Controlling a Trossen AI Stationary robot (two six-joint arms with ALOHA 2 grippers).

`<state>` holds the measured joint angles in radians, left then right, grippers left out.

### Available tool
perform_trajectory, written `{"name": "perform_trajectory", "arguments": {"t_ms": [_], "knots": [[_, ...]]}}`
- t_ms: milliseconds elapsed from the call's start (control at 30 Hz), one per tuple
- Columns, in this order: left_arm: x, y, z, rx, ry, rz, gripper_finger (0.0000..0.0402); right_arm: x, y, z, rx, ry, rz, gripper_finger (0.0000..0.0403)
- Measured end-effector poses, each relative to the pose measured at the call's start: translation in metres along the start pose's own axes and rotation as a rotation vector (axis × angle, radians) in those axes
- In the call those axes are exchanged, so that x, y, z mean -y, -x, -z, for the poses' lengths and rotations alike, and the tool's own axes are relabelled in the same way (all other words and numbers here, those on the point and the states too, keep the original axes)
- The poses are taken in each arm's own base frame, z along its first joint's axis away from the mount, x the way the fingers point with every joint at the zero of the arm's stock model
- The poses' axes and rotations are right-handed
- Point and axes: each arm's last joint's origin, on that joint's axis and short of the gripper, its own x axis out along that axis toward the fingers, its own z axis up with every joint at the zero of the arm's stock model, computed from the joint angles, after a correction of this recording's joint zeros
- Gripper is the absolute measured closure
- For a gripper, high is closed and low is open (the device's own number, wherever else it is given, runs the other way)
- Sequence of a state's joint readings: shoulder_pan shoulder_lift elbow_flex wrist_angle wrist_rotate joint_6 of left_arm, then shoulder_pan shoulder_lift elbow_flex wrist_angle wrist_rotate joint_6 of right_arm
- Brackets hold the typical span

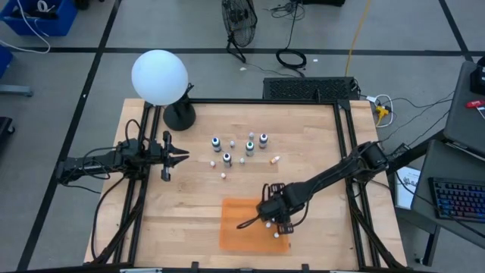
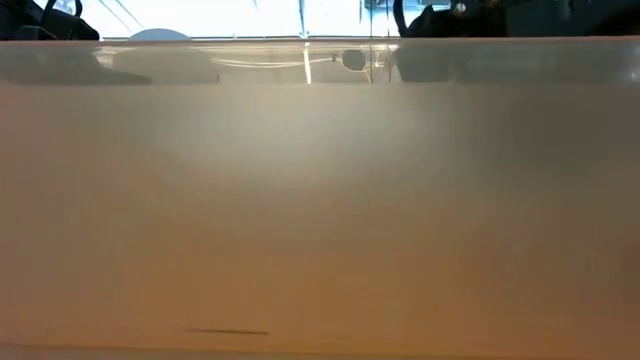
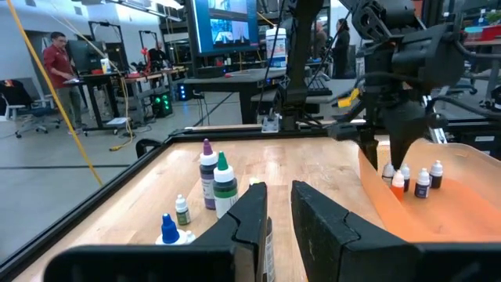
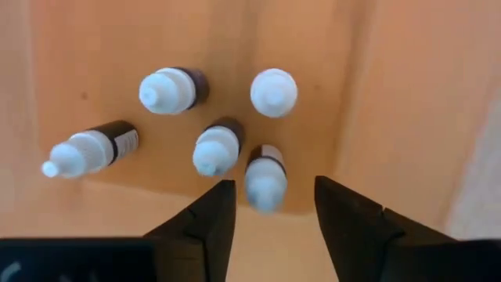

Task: Pick & Place food coloring
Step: Put the small orange food coloring bottle into the orange container

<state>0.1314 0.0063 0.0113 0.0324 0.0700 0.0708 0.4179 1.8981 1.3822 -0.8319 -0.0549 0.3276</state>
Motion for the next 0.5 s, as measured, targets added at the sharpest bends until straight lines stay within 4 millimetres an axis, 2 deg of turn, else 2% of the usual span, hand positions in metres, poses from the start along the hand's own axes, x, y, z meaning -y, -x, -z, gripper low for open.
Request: {"name": "perform_trajectory", "arguments": {"t_ms": [300,500], "knots": [[0.0,0.0,0.0,-0.001,0.0,0.0,0.0334,0.012,0.049,0.007,0.084,-0.024,0.01,0.0255],[0.0,0.0,0.0,-0.001,0.0,0.0,0.0334,0.041,0.082,0.019,0.132,0.063,0.3,0.0257]]}}
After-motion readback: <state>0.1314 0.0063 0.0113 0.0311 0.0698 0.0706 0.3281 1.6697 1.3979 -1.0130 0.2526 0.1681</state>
